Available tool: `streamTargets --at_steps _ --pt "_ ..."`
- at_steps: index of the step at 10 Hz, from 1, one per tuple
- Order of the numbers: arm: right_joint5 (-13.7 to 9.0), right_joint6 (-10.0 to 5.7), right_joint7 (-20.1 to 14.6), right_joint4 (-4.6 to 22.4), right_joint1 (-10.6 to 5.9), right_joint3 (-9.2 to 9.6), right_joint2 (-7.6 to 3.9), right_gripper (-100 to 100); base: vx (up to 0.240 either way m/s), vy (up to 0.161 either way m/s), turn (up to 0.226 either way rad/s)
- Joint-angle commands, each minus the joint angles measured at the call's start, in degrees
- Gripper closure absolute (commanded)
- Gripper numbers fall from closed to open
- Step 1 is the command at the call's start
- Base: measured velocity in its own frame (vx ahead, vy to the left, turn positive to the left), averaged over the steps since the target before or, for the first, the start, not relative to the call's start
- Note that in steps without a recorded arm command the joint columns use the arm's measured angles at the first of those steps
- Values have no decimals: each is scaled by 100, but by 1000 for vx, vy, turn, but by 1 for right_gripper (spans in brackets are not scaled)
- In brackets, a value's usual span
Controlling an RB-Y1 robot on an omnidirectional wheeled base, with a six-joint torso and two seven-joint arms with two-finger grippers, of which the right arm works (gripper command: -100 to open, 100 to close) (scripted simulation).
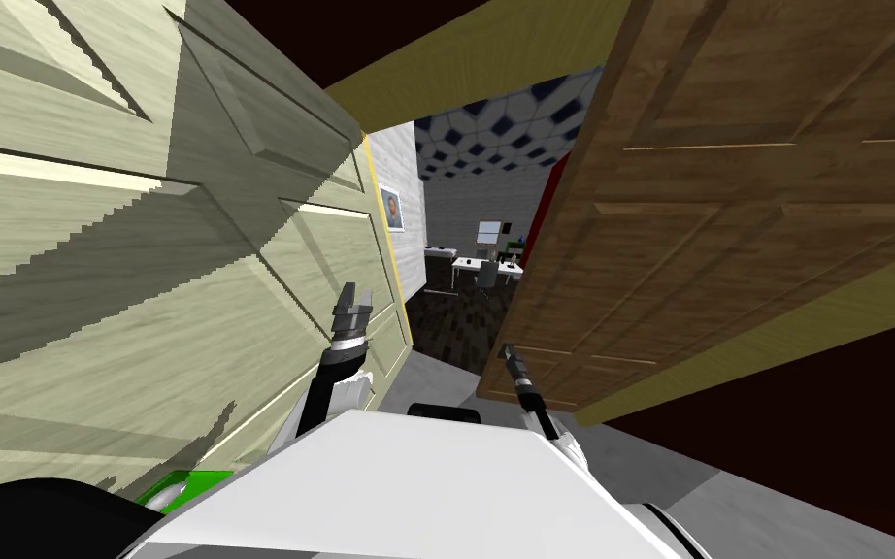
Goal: Pull the door open
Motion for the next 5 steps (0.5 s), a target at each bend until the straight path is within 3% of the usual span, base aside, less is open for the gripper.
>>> streamTargets --at_steps 1,5 --pt "24 -97 -100 -11 66 70 -90 100 -123 -14 127" --pt "96 -388 -398 -45 264 280 -360 100 -207 -51 121"
